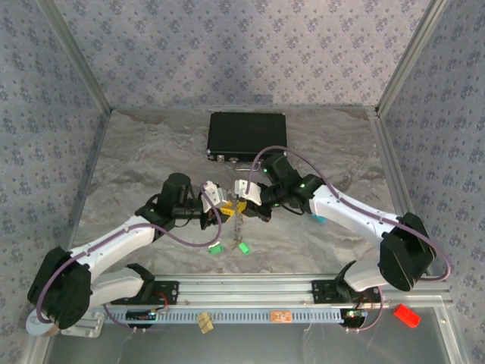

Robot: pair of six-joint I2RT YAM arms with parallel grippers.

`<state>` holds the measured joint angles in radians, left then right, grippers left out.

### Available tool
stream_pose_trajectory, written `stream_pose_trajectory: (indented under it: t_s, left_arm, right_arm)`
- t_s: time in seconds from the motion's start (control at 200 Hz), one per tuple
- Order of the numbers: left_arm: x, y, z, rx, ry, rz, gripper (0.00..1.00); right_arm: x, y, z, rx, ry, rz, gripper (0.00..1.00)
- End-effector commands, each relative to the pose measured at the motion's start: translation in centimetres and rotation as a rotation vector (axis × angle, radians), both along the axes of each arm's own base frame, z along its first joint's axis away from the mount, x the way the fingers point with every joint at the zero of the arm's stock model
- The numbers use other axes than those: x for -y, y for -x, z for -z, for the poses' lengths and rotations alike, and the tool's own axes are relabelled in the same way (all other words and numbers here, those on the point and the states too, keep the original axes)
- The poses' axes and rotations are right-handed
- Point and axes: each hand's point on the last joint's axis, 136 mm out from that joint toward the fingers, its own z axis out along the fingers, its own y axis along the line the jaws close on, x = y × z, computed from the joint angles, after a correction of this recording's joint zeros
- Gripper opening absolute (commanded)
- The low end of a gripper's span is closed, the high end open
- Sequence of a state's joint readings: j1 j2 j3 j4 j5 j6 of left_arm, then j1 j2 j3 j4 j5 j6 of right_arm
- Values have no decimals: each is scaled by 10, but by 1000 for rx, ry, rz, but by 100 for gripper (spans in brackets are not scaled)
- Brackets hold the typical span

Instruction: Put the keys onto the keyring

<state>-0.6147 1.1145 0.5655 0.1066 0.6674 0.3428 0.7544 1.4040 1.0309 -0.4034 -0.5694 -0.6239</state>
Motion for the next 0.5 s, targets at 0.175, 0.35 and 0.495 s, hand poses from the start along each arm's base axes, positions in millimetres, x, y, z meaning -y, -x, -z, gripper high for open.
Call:
stream_pose_trajectory:
  t_s: [0.175, 0.35, 0.495]
  left_arm:
    - [11, 8, -20, 10, 77, 75, 26]
    - [14, 10, -17, 5, 94, 76, 19]
    - [13, 12, -10, -1, 88, 70, 16]
  right_arm:
    - [-3, 6, -10, 20, 12, -34, 0]
    - [-8, 8, -16, 11, -34, -39, 0]
    - [-6, 7, -19, -2, -70, -23, 0]
